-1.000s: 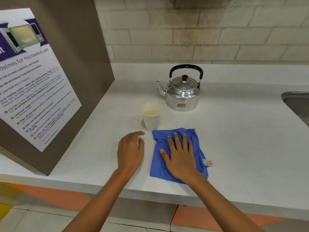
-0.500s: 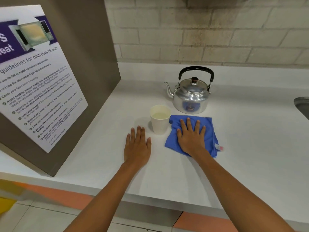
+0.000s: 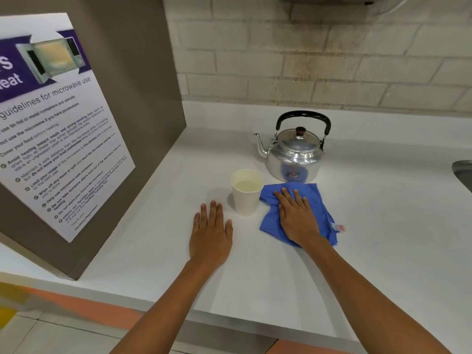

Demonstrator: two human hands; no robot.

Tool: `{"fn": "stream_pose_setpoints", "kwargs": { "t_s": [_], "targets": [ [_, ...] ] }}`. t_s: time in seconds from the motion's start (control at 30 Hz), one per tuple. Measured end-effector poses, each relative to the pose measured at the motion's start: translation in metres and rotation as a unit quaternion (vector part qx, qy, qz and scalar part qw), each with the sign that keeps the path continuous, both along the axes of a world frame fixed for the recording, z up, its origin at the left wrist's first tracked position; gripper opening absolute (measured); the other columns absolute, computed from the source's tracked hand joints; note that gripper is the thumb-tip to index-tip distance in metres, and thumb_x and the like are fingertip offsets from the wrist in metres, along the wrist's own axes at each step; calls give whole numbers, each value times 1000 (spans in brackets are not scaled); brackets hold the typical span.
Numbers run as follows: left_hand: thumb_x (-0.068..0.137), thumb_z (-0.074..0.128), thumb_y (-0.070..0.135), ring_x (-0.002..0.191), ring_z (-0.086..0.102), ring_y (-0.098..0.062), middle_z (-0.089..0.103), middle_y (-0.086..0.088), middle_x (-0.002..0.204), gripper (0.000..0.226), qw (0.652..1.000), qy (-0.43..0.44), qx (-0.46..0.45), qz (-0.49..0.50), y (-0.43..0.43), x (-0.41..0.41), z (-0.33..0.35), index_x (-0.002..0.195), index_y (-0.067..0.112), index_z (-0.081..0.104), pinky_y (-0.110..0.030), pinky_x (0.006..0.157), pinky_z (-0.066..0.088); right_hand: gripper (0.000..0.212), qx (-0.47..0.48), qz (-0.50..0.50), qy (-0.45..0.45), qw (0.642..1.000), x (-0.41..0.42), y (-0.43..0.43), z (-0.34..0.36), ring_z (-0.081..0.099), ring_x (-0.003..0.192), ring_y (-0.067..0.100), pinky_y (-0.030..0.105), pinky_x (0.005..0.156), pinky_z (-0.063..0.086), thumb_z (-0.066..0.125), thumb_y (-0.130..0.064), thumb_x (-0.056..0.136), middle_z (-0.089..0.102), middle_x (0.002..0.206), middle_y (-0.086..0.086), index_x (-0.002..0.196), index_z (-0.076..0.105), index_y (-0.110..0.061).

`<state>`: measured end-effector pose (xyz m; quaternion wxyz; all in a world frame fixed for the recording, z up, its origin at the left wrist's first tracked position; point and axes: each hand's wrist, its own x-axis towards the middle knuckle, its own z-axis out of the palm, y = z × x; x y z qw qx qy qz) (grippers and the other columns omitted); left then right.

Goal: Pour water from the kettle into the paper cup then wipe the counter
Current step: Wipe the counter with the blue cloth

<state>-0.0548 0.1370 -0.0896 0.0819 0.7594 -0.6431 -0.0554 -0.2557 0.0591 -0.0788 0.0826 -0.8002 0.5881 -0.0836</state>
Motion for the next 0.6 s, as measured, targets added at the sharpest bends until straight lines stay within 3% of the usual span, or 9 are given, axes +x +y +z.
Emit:
{"fn": "stream_pose_setpoints", "kwargs": {
  "t_s": [0.27, 0.43, 0.6],
  "targets": [
    [97, 11, 39, 144, -9, -21, -7, -3, 158, 57, 1000, 2, -4, -3, -1, 3, -2, 145, 14, -7, -35, 117, -3, 46, 4, 31, 7, 999, 0, -12, -1, 4, 145, 22, 41, 118, 4, 21, -30, 100, 10, 158, -2, 146, 11, -28],
    [97, 10, 39, 144, -10, -22, -7, -3, 157, 57, 1000, 7, -2, -4, 1, 1, 0, 145, 13, -6, -36, 118, -4, 48, -9, -61, 16, 998, -38, -11, 0, 8, 145, 26, 47, 117, 7, 24, -38, 99, 15, 157, -2, 145, 15, -29],
    [97, 10, 38, 144, -11, -23, -7, -4, 157, 57, 1000, 5, 4, -3, 1, 0, 2, 145, 12, -7, -36, 118, -5, 52, 20, -112, 20, 993, -14, -1, 6, 2, 144, 32, 53, 117, 2, 19, -44, 97, 9, 158, -1, 146, 10, -29]
  ]
}}
